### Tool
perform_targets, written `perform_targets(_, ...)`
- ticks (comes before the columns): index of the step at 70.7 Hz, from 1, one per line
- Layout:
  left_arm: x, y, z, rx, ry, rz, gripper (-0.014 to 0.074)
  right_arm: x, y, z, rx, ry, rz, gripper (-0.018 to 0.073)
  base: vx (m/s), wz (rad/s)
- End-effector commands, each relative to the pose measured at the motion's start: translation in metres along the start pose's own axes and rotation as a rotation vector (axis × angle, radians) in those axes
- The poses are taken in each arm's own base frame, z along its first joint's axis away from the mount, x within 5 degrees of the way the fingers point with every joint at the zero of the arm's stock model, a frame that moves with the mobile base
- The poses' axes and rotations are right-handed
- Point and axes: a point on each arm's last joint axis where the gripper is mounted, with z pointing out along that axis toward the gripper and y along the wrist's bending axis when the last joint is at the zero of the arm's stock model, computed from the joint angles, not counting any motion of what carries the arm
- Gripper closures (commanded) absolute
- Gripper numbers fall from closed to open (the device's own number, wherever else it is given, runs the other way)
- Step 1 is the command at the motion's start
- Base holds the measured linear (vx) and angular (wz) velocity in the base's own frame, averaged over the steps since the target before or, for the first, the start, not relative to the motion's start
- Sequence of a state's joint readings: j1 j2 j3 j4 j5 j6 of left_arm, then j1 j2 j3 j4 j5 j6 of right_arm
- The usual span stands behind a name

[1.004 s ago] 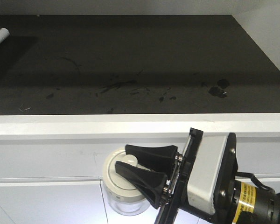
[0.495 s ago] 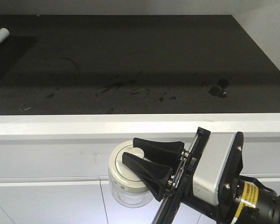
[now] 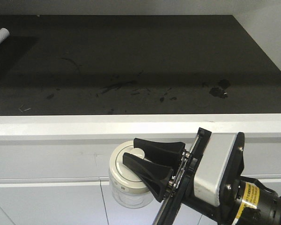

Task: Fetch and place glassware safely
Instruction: 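Hold the jar in the right gripper while the base turns away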

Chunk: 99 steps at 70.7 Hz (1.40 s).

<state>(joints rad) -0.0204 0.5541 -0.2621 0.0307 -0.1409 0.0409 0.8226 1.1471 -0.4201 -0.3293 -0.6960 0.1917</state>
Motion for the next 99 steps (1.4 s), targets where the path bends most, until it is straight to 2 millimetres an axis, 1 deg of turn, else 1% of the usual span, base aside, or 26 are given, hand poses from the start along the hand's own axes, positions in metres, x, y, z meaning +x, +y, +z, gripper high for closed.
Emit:
perform_targets(1,-0.0158,0.0004,-0.0003,0.0,-0.099,-0.015,0.0603,-0.0232,-0.0003,0.0002,-0.007,-0.156,-0.004,0.056,0.0,0.0)
perform_targets(59,-0.0158,0.0004,-0.0003,0.0,-0.099,-0.015,0.0603,-0.0232,-0.0001,0.0002,-0.009,-0.157,-0.006,0.056,-0.01,0.03)
perform_targets(78,-0.0158,0.0004,-0.0003,0.0,-0.099,-0.015,0.0603,-0.0232,-0.0001,0.0002,-0.009,-0.157,-0.006,0.056,-0.05,0.27)
perform_targets(99,-0.0158,0.0004,-0.0003,0.0,-0.099,-0.015,0.0603,-0.0232,-0.0001,0.0002,-0.009,-0.157,-0.006,0.056,-0.06,0.5)
